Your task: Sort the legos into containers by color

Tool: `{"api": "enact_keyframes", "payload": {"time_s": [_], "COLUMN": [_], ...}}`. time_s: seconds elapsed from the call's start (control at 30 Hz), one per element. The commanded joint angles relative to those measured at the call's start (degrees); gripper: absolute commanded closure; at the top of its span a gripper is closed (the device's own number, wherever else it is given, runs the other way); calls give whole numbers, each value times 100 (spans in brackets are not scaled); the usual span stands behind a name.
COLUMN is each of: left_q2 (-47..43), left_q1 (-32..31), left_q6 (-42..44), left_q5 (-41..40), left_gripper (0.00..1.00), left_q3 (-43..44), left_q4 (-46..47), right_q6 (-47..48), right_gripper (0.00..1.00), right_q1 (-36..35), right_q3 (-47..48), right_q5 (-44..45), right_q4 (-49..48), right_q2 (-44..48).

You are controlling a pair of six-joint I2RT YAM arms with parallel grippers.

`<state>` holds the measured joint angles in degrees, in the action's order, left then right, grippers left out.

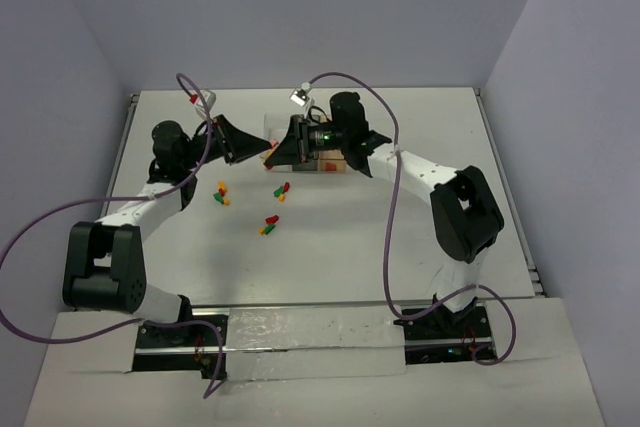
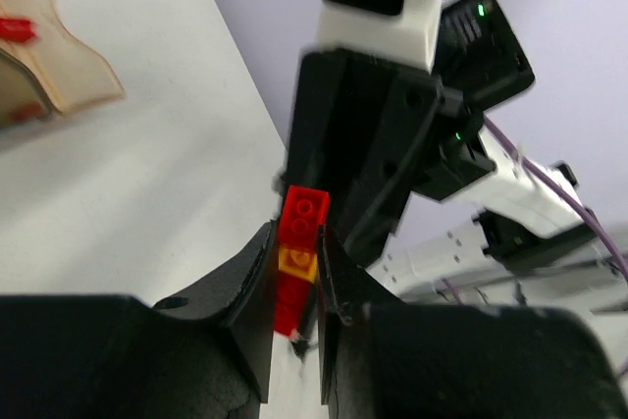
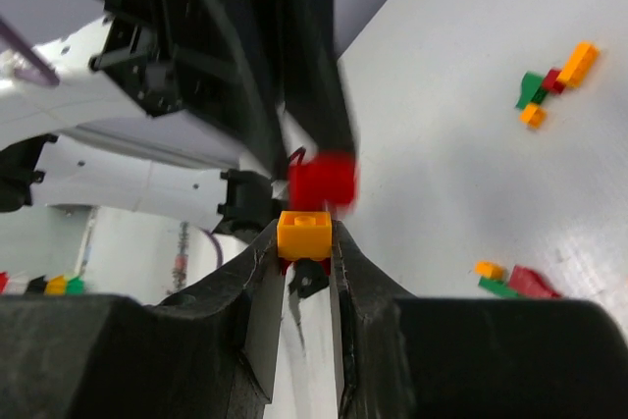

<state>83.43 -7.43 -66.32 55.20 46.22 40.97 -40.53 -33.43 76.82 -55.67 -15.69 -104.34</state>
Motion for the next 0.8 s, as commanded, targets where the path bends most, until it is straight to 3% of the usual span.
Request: {"api": "enact_keyframes", "payload": {"time_s": [0.0, 0.23, 0.33, 0.47, 0.6, 0.77], "left_q2": [16, 7, 25, 155, 467, 1156], "left_q1": [268, 286, 251, -158, -708, -1078], "left_q6": [215, 440, 1159, 3188, 4216, 4496], "left_q5": [-616, -673, -837, -1851, -2779, -2988], "left_gripper": [100, 100, 100, 100, 100, 100], "left_q3": [353, 366, 626, 1487, 2045, 2697], "left_q4": [201, 42, -772, -2945, -3771, -4064], "right_q6": [229, 529, 734, 1365, 2067, 2762], "right_gripper": [100, 100, 100, 100, 100, 100], "right_q1": [144, 250, 399, 797, 1175, 1637], "right_q3": [-246, -400, -430, -363, -318, -287], "right_q5": [-471, -497, -480, -255, 13, 196], "right_q4": [223, 563, 820, 1590, 2403, 3243], "right_q2": [502, 647, 712, 878, 1063, 1237]}}
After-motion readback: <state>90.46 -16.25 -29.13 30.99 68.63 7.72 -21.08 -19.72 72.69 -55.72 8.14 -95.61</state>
